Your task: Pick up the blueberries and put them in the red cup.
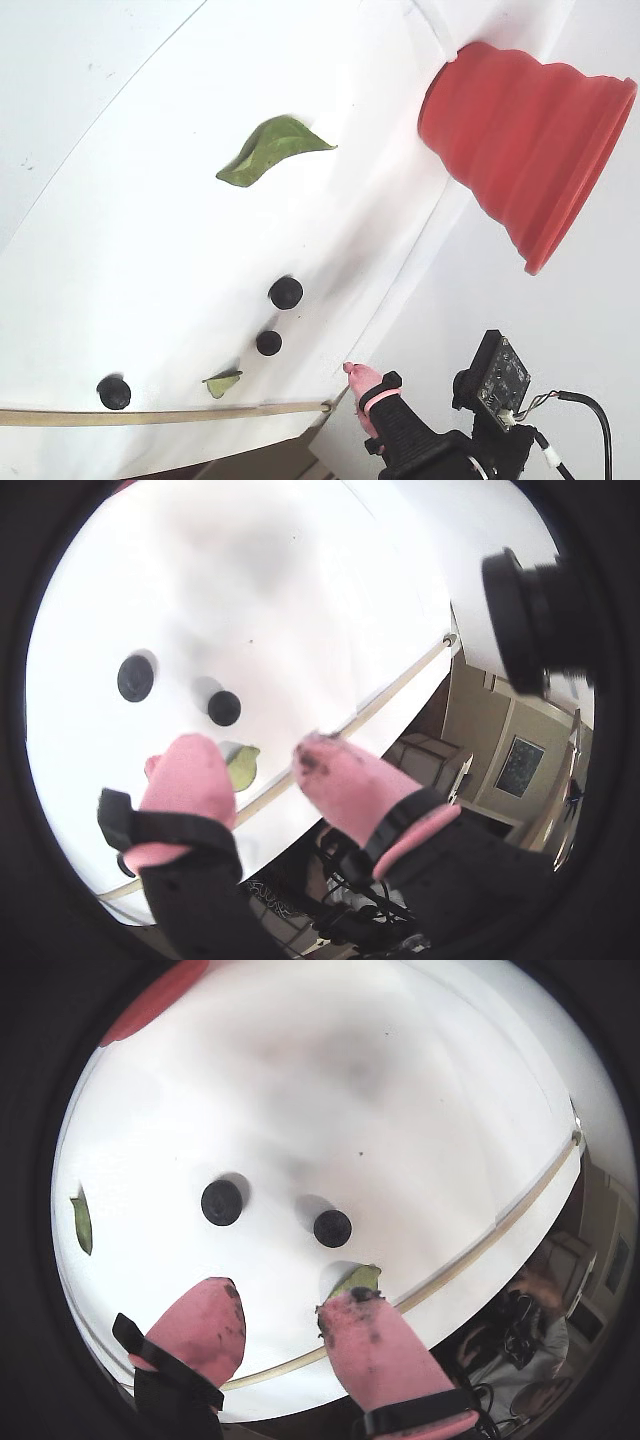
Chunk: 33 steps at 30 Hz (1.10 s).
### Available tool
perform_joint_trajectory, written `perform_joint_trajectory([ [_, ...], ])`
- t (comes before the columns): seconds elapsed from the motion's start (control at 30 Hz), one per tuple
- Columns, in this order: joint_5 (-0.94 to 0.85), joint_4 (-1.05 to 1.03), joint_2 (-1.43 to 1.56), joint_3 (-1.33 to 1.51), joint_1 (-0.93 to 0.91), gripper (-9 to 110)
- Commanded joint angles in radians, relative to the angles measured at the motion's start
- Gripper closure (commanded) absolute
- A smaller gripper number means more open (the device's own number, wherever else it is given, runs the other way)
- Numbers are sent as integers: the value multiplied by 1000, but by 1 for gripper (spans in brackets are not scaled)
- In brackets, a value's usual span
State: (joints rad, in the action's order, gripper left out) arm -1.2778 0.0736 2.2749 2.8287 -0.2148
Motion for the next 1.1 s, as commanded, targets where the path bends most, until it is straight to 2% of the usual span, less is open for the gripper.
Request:
perform_joint_trajectory([
  [0.0, 21, 67, -69, -58, 6, 87],
  [0.57, 69, 199, -236, -89, 60, 86],
  [1.07, 124, 219, -331, -127, 67, 83],
])
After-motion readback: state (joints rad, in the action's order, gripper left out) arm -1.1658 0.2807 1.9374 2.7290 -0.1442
